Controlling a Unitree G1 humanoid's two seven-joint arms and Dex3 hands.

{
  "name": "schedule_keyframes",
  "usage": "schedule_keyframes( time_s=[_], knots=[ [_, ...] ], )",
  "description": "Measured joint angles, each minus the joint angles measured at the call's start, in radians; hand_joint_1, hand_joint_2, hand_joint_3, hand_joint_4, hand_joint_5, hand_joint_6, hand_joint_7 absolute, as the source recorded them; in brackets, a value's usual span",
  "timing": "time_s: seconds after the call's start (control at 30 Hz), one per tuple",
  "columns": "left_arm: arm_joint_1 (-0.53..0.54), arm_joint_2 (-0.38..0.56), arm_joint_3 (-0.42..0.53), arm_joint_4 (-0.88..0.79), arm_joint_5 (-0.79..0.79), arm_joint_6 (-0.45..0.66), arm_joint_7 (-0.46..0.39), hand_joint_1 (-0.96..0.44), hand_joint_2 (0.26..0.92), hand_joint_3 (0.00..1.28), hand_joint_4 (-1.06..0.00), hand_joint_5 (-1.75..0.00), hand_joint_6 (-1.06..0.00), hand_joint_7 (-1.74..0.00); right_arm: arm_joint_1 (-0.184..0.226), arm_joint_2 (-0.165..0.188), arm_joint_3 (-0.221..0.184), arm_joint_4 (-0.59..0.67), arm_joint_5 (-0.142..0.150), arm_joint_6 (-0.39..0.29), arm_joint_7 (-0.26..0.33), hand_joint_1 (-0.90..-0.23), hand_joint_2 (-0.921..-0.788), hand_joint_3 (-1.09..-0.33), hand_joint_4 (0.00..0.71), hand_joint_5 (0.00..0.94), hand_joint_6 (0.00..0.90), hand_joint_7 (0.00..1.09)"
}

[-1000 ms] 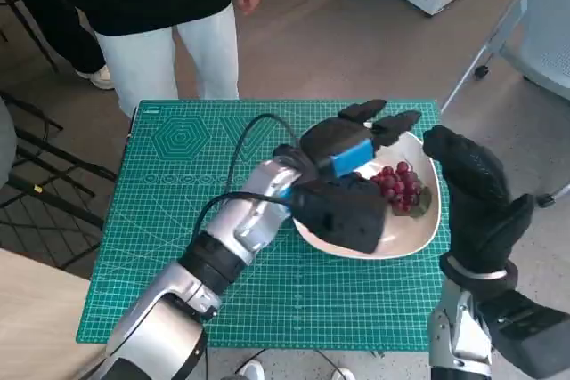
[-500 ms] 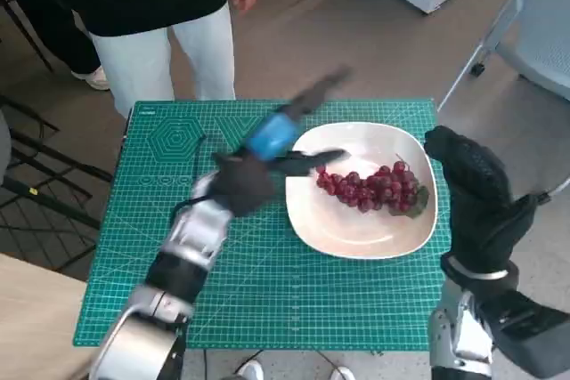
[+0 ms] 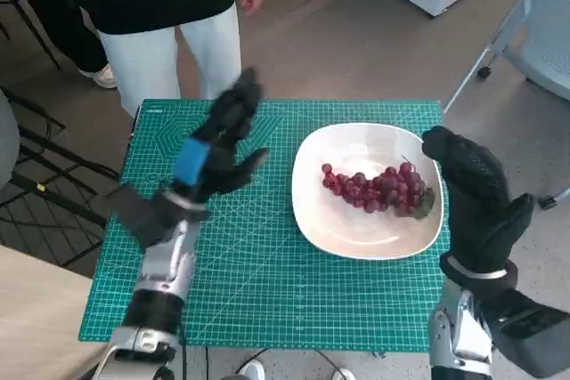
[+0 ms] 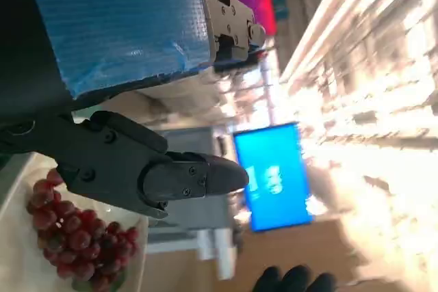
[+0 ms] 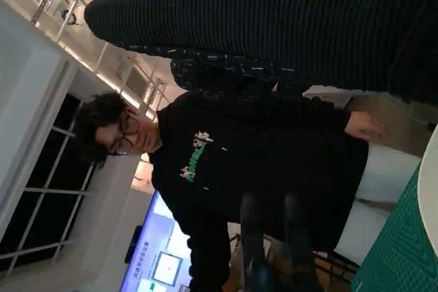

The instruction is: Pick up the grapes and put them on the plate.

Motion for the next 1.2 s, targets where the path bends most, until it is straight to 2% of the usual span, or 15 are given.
schedule_keyframes(
  time_s=[0.3,0.7,1.2],
  knots=[
    [0.057,-0.027,0.058,-0.01,-0.08,-0.038,-0.074,-0.52,0.921,0.38,-0.19,-0.04,-0.24,-0.04,-0.02,0.0,0.004,0.011,-0.015,0.001,0.0,-0.464,-0.921,-0.532,0.359,0.005,0.134,0.41],
    [0.089,-0.052,0.069,-0.016,-0.069,-0.062,-0.075,-0.52,0.921,0.35,-0.23,-0.02,-0.27,-0.03,-0.029,0.0,0.005,0.019,-0.012,0.011,0.006,-0.471,-0.921,-0.489,0.386,0.007,0.214,0.36],
    [0.112,-0.053,0.072,-0.024,-0.071,-0.044,-0.076,-0.51,0.921,0.33,-0.24,-0.01,-0.28,-0.02,-0.028,-0.001,0.006,0.013,0.001,0.021,0.023,-0.465,-0.921,-0.484,0.378,0.0,0.19,0.32]
  ],
)
